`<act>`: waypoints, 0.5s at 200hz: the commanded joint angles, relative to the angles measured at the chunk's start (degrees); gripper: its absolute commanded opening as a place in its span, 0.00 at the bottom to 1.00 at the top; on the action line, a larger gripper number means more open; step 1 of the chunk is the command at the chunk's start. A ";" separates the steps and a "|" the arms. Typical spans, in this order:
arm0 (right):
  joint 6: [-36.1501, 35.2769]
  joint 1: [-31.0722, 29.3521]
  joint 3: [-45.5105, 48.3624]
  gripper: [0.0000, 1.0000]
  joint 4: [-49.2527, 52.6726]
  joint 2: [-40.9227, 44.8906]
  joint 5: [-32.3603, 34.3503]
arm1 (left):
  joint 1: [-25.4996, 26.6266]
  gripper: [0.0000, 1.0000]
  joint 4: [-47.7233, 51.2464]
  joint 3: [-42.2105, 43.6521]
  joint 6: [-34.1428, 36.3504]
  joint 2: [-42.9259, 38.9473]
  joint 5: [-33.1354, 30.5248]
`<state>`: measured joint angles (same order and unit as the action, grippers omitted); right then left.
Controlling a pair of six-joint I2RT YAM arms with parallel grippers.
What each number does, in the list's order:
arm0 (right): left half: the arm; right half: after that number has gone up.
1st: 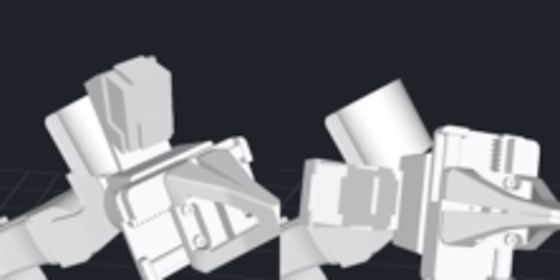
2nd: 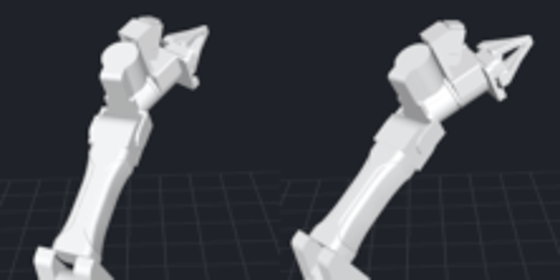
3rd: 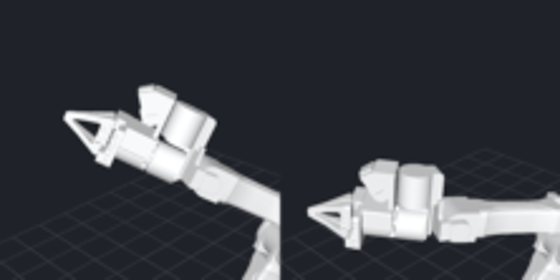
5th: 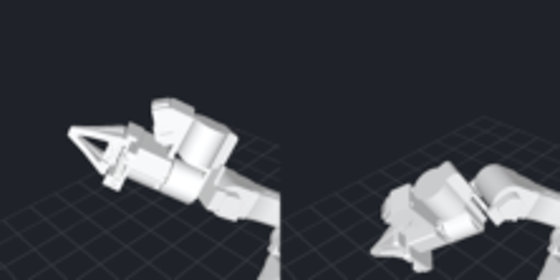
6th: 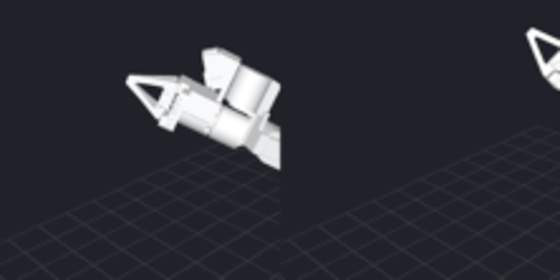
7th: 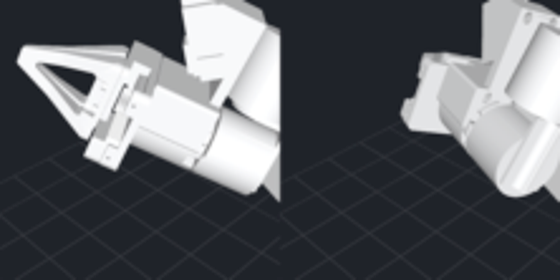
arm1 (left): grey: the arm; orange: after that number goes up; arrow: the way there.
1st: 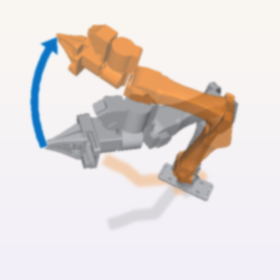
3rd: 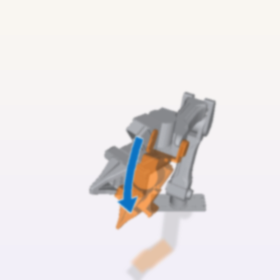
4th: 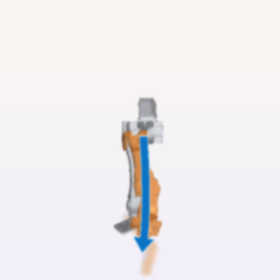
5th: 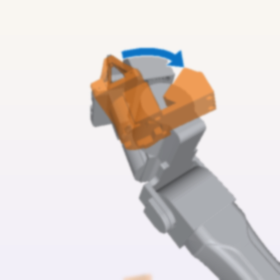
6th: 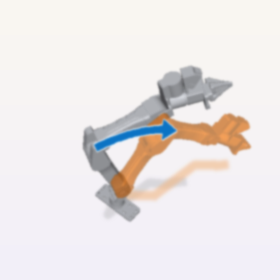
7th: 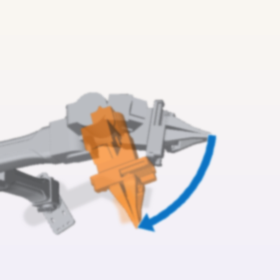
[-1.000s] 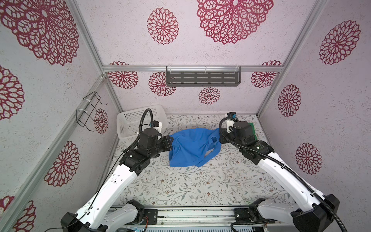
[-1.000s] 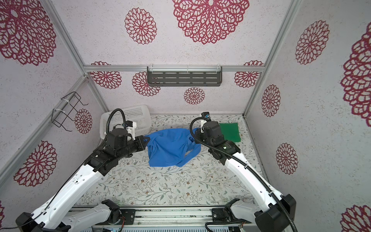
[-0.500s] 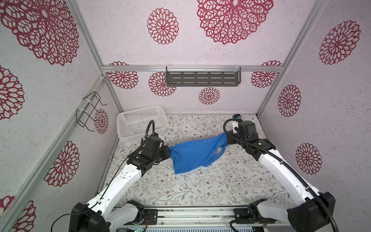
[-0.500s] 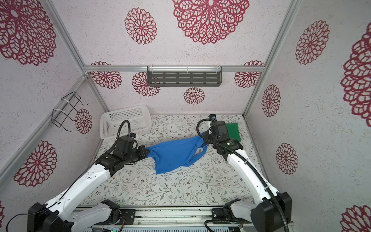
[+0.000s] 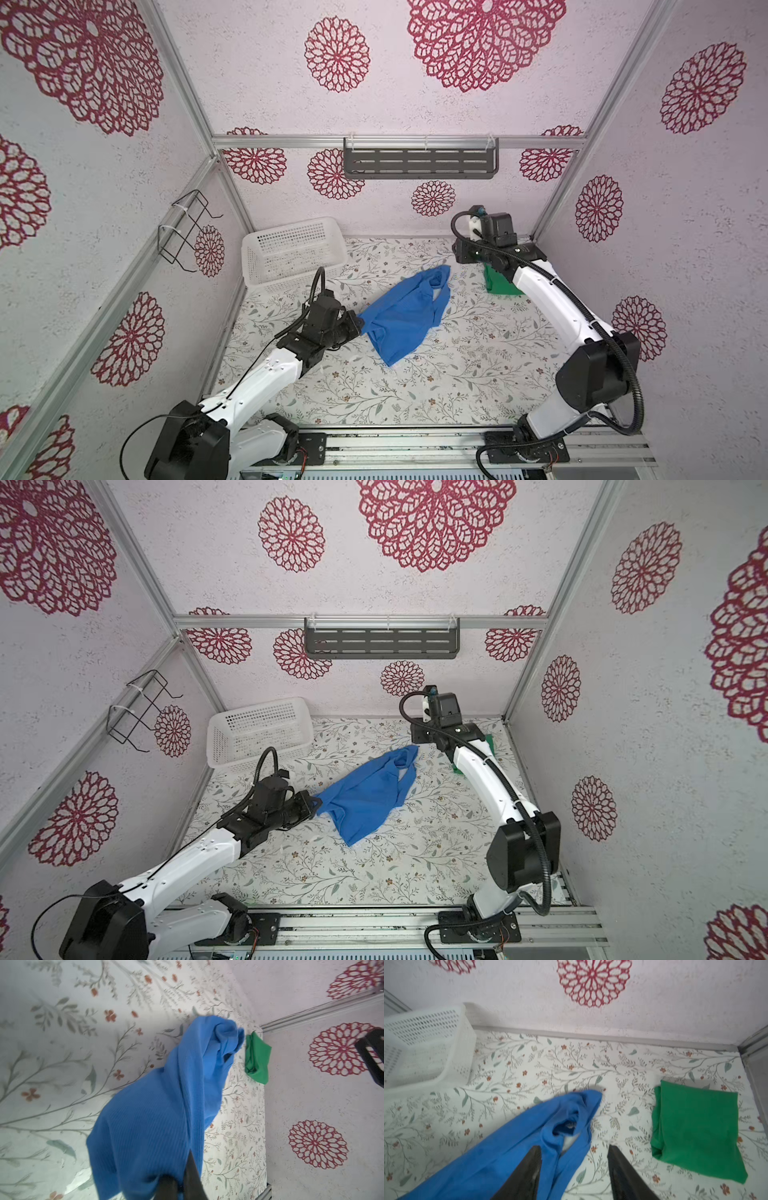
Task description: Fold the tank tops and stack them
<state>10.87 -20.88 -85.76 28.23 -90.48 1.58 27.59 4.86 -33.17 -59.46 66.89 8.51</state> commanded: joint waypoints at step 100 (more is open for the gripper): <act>18.04 -23.88 20.68 0.51 -10.56 -11.33 3.68 | -11.07 0.03 -7.15 9.02 -1.57 -1.95 -1.05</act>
<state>27.22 -45.36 -62.96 21.26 -99.04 1.93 16.82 -3.16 -23.49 -62.33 67.00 6.76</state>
